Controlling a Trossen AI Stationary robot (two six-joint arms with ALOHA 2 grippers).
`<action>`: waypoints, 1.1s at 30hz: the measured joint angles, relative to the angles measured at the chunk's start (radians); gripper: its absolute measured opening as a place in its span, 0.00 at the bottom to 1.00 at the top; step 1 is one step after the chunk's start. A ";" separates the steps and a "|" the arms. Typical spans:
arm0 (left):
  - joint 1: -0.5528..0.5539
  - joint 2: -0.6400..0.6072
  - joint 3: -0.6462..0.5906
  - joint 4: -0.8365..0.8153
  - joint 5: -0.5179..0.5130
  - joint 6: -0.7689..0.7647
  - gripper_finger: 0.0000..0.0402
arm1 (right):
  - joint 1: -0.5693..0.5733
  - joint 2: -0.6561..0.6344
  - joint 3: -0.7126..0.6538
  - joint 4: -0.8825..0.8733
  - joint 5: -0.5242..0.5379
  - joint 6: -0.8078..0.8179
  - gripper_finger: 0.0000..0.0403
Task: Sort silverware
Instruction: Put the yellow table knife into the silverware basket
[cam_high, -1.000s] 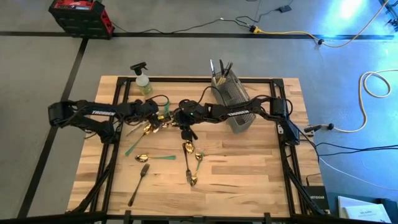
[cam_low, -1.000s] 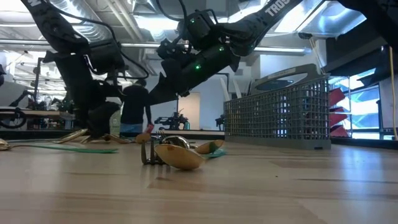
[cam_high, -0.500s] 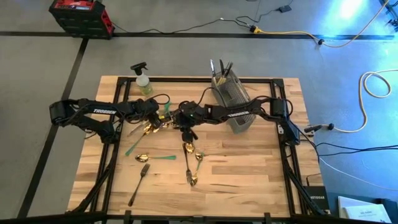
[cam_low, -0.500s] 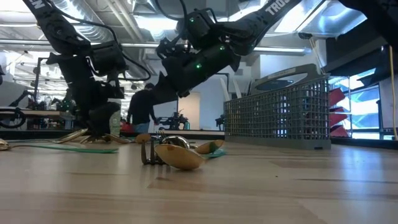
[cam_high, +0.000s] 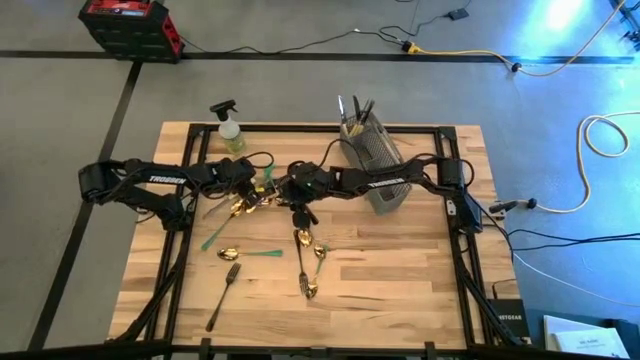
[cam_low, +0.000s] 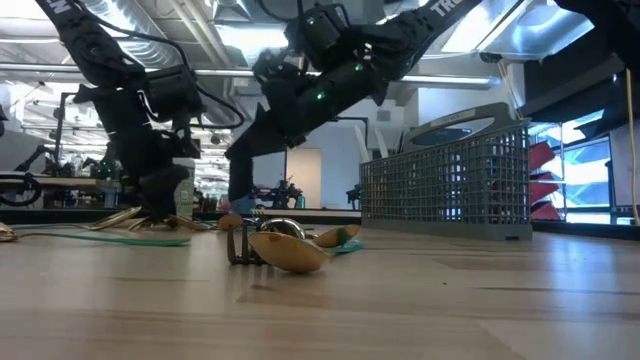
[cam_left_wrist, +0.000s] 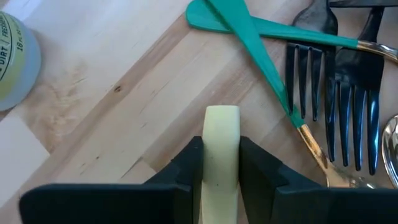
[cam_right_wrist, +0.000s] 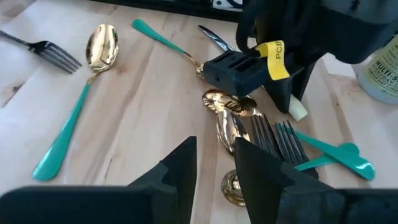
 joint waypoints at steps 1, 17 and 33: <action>-0.004 -0.016 -0.001 -0.001 0.003 -0.007 0.14 | 0.000 -0.015 0.000 -0.025 0.005 -0.011 0.23; -0.037 -0.421 0.053 0.020 0.076 -0.083 0.14 | 0.086 -0.258 -0.019 -0.309 0.178 -0.074 0.08; -0.205 -0.548 0.059 0.430 0.071 -0.173 0.14 | 0.113 -0.417 -0.512 0.524 -0.068 -0.069 0.00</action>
